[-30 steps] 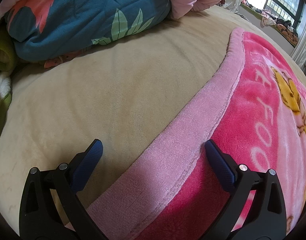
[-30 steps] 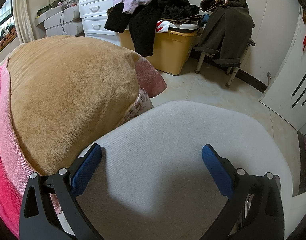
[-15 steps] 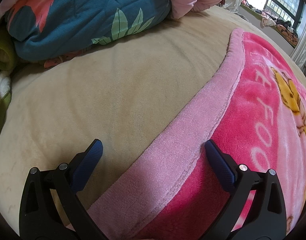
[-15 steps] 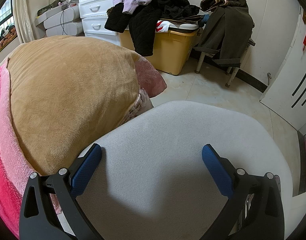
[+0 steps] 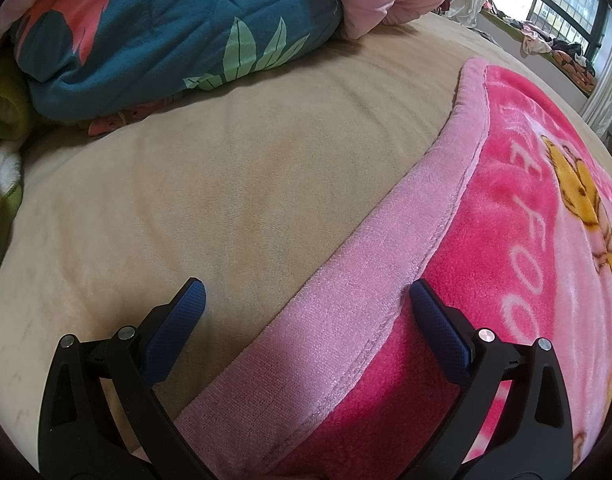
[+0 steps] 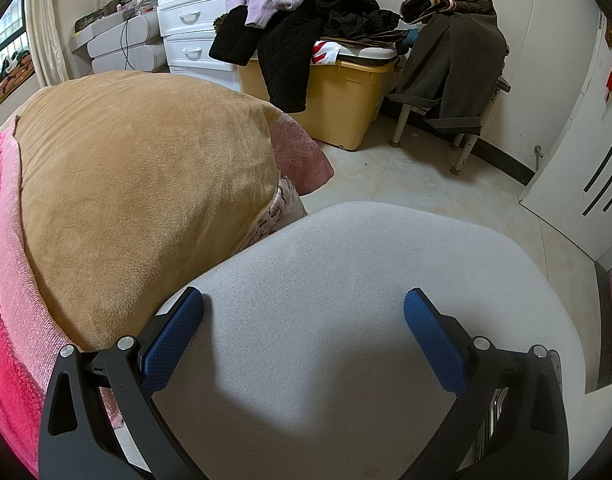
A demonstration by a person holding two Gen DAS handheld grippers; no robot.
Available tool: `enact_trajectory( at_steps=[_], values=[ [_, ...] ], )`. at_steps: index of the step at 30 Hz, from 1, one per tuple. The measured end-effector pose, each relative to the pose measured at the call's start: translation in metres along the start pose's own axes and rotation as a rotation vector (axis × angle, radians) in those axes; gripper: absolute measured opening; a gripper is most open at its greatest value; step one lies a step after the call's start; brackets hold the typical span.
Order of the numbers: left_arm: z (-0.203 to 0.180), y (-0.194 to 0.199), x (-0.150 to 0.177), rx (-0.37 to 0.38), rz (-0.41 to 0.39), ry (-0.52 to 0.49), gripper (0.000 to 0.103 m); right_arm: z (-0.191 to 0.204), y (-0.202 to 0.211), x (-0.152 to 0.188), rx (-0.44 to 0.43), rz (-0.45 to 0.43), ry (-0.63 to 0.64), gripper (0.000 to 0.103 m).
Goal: Fold large clothes
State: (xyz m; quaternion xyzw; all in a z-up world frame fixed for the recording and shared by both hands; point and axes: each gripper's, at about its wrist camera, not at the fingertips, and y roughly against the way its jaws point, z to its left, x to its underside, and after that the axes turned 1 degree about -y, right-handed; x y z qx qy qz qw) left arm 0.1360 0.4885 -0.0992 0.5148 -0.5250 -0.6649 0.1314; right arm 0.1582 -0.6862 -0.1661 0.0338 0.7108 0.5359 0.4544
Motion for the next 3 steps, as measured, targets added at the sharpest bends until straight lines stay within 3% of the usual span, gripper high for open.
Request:
enact_trajectory(
  at_steps=[3],
  values=[
    [-0.0008, -0.0001, 0.0002, -0.001, 0.001, -0.001, 0.095, -0.0001, 0.0001, 0.0001, 0.0, 0.0, 0.0, 0.099]
  ],
)
